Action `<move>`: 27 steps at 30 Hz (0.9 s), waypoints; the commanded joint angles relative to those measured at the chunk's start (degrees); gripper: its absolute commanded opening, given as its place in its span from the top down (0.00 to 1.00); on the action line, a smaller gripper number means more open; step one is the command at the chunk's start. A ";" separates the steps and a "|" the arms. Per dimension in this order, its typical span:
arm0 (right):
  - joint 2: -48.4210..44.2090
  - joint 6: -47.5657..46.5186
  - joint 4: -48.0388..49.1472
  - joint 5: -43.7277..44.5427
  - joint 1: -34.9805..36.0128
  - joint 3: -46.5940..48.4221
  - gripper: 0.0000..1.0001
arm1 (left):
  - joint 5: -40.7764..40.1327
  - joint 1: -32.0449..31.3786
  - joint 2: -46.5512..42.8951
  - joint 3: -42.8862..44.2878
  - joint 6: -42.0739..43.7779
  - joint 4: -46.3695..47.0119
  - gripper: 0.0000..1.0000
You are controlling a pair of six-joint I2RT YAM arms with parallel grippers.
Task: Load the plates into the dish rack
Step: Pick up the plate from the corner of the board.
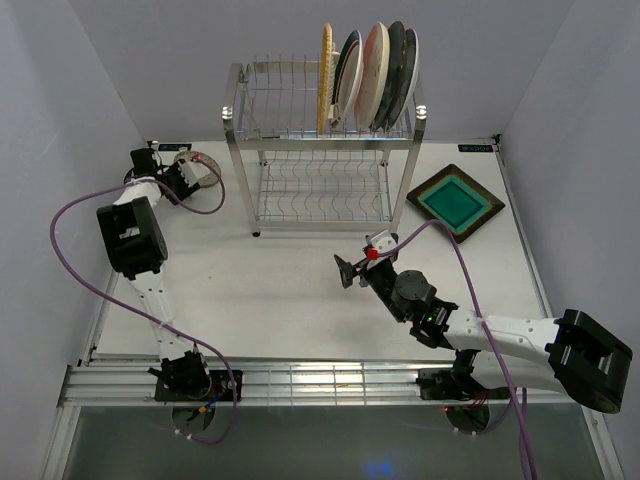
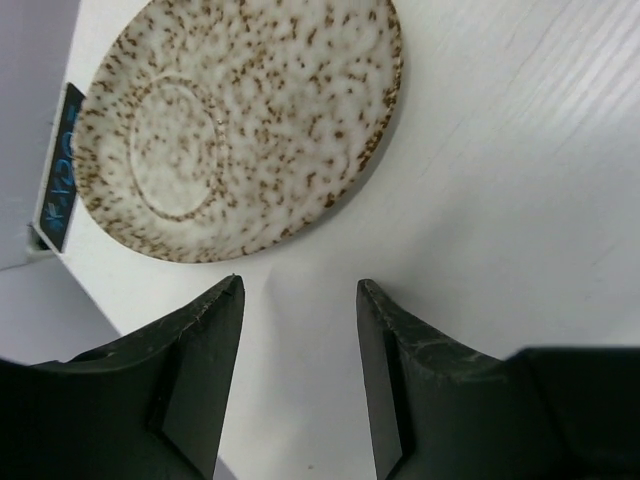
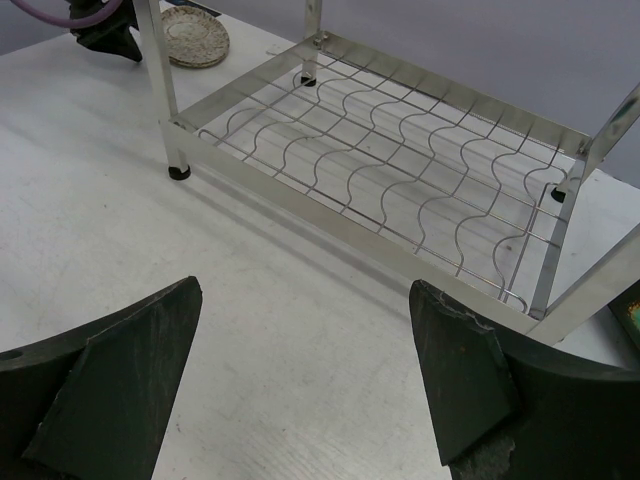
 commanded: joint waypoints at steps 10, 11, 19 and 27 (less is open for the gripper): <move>-1.02 0.50 1.44 -0.77 -0.22 1.14 0.10 | 12.29 4.95 4.17 15.36 -37.93 1.79 0.33; -0.93 0.42 1.44 -0.60 -0.13 1.14 0.10 | 12.03 5.39 4.18 14.31 -44.84 4.44 0.27; -0.14 0.33 1.44 -0.68 -0.31 1.31 0.10 | -2.82 5.75 6.80 14.99 -64.94 13.55 0.02; 0.21 0.24 1.44 -0.77 -0.39 1.49 0.10 | 1.21 5.66 10.41 20.72 -69.52 9.83 0.02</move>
